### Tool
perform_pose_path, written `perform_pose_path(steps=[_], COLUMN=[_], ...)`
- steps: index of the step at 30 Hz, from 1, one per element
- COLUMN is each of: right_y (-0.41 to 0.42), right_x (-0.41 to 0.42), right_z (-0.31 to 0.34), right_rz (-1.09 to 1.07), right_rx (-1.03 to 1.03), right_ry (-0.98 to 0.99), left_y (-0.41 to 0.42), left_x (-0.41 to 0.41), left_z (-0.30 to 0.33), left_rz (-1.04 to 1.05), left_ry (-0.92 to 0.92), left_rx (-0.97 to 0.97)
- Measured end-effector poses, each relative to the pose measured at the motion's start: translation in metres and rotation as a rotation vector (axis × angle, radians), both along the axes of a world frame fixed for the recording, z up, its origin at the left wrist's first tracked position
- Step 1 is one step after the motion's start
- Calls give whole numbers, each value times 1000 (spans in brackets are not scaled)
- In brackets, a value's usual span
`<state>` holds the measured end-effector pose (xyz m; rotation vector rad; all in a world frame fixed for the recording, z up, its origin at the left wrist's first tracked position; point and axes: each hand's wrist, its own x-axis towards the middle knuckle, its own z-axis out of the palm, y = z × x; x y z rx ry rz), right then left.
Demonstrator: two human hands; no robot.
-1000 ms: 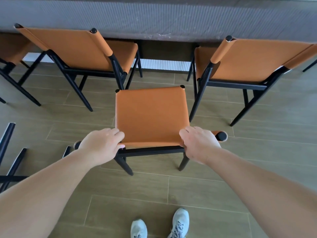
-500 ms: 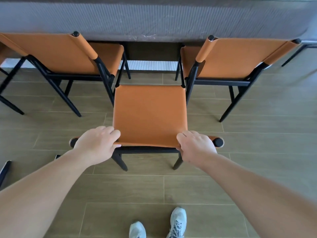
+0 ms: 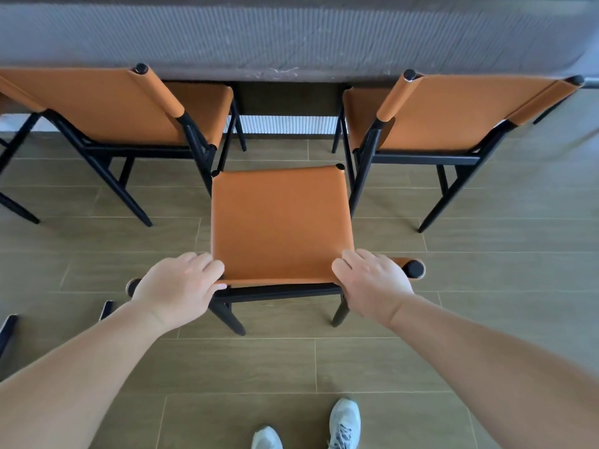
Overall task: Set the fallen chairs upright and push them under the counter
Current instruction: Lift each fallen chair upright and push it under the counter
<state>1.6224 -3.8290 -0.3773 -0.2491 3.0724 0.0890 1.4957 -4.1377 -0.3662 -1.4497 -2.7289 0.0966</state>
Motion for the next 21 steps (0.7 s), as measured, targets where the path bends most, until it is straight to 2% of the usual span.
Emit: perform_pose_path(steps=[4, 8, 12, 16, 21], right_y=[4, 16, 28, 41, 45], right_x=[-13, -35, -74, -110, -136], right_z=[4, 13, 30, 46, 58], right_rz=[1, -35, -68, -78, -133], right_rx=[86, 154, 229, 130, 41], right_ry=[70, 172, 205, 72, 69], left_y=[3, 6, 13, 16, 25], left_x=[-11, -42, -87, -122, -151], left_z=[3, 15, 38, 53, 62], left_rz=[20, 36, 36, 22, -47], left_ry=[38, 27, 121, 172, 146], left_rx=[58, -19, -74, -78, -83])
